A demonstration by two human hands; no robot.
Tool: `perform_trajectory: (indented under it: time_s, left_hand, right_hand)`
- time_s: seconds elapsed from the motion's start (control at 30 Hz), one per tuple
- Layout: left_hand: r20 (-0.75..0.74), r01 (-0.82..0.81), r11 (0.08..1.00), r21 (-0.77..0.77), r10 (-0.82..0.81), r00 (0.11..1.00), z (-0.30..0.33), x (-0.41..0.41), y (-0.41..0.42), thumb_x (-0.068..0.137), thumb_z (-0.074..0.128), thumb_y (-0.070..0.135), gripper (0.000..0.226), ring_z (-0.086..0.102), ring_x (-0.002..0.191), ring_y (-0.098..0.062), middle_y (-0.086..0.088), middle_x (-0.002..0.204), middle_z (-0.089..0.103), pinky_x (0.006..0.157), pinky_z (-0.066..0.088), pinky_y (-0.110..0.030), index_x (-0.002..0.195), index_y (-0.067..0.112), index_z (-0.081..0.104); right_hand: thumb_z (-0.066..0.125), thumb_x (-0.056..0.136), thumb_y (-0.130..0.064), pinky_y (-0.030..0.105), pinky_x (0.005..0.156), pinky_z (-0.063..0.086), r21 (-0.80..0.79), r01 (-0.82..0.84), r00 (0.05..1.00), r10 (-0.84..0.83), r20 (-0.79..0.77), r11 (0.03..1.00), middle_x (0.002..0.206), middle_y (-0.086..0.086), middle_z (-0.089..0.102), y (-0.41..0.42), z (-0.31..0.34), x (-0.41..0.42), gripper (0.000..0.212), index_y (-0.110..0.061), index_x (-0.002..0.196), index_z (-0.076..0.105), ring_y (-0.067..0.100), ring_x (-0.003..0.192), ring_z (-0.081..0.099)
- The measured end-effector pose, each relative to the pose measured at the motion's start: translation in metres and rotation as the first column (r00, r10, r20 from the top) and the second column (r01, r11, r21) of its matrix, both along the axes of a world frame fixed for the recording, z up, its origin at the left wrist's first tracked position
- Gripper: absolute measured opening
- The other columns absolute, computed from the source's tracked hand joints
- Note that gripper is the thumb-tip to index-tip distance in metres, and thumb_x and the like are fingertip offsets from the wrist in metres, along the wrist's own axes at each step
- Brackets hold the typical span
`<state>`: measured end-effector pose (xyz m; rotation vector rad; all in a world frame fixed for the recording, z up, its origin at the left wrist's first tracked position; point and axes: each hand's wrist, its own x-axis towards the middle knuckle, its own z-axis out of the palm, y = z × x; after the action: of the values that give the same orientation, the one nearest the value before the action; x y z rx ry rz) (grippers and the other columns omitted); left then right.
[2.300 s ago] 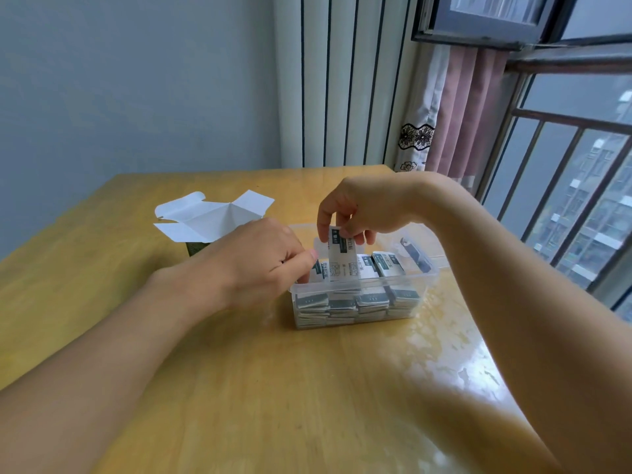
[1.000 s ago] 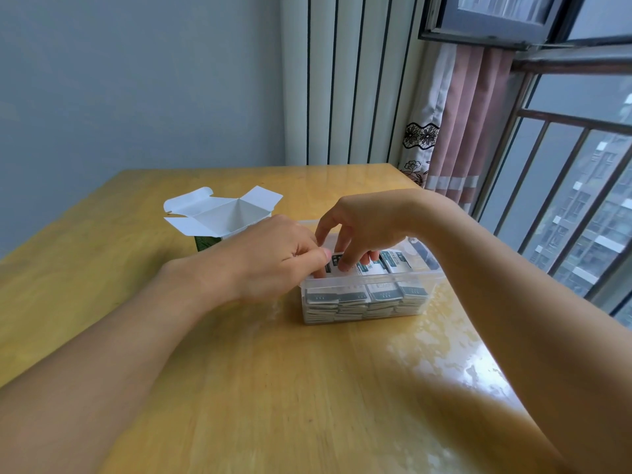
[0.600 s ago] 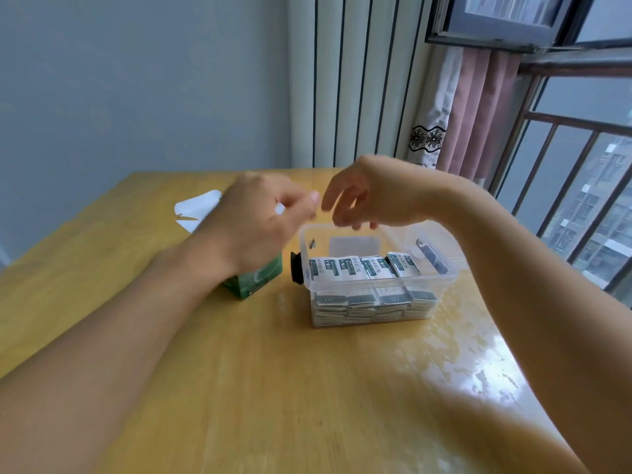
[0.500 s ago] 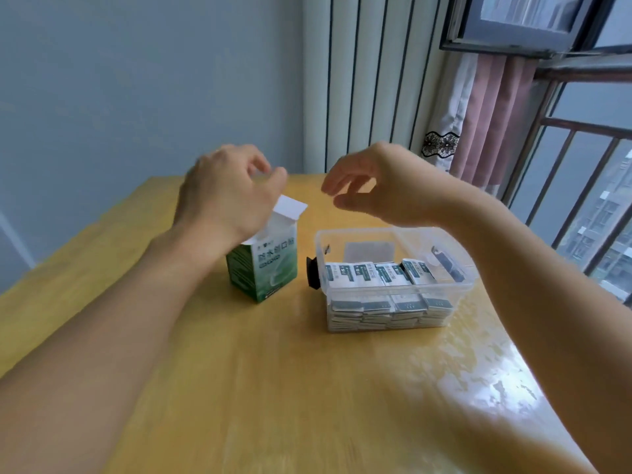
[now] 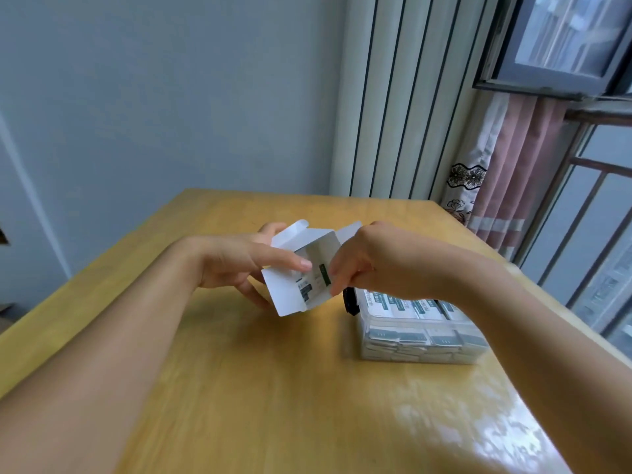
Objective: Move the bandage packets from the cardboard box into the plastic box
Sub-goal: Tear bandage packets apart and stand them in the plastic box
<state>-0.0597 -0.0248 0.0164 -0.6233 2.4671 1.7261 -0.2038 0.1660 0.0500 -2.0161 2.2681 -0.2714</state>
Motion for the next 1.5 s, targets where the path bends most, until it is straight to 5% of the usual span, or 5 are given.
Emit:
perform_trajectory:
  time_s: [0.37, 0.7, 0.8, 1.2, 1.5]
  left_hand:
    - [-0.534, -0.401, 0.784, -0.474, 0.106, 0.839, 0.033, -0.006, 0.016, 0.063, 0.092, 0.034, 0.107, 0.057, 0.114, -0.011, 0.013, 0.129, 0.053, 0.090, 0.054, -0.033, 0.146, 0.048, 0.026]
    - [-0.377, -0.277, 0.919, -0.283, 0.159, 0.912, 0.024, -0.013, 0.020, 0.045, 0.092, 0.051, 0.109, 0.067, 0.110, -0.011, 0.013, 0.126, 0.063, 0.091, 0.057, -0.035, 0.140, 0.044, 0.039]
    - [-0.375, -0.264, 0.949, -0.170, 0.186, 0.908, 0.024, -0.013, 0.023, 0.057, 0.093, 0.037, 0.092, 0.072, 0.099, -0.007, 0.009, 0.121, 0.068, 0.080, 0.060, -0.030, 0.136, 0.038, 0.046]
    - [0.038, -0.316, 0.947, 0.061, 0.314, 0.949, 0.001, -0.004, -0.002, 0.088, 0.063, 0.051, 0.047, 0.071, 0.086, -0.031, -0.015, 0.104, 0.073, 0.075, 0.056, -0.038, 0.122, 0.019, 0.066]
    - [0.078, -0.467, 0.884, -0.027, 0.468, 0.880, 0.009, 0.004, -0.016, 0.067, 0.076, 0.067, 0.081, 0.067, 0.096, -0.031, -0.017, 0.111, 0.068, 0.088, 0.059, -0.047, 0.126, 0.013, 0.061]
  right_hand:
    - [0.077, 0.083, -0.031, 0.044, 0.071, 0.056, -0.364, 0.023, 0.965, -0.117, -0.236, 0.931, 0.129, -0.007, 0.061, -0.006, -0.009, 0.005, 0.065, -0.033, 0.136, 0.040, 0.027, 0.093, 0.063]
    - [0.076, 0.085, -0.025, 0.020, 0.069, 0.043, -0.214, 0.036, 0.997, -0.050, -0.060, 0.976, 0.116, -0.010, 0.070, -0.006, -0.014, 0.004, 0.044, -0.031, 0.127, 0.062, 0.010, 0.093, 0.062]
    - [0.080, 0.083, -0.021, 0.010, 0.056, 0.044, -0.200, 0.067, 0.991, -0.043, 0.124, 0.978, 0.107, -0.012, 0.071, -0.006, -0.012, 0.001, 0.043, -0.025, 0.123, 0.067, -0.004, 0.063, 0.063]
    - [0.081, 0.080, -0.026, 0.025, 0.052, 0.051, -0.267, 0.228, 0.717, 0.024, 0.696, 0.936, 0.088, 0.004, 0.075, 0.010, 0.012, -0.022, 0.030, -0.013, 0.106, 0.075, 0.021, 0.068, 0.069]
    - [0.072, 0.087, -0.002, 0.026, 0.052, 0.052, -0.227, 0.287, 0.632, -0.005, 0.775, 0.931, 0.100, 0.018, 0.074, 0.013, 0.011, -0.043, 0.036, -0.013, 0.120, 0.064, 0.021, 0.066, 0.065]
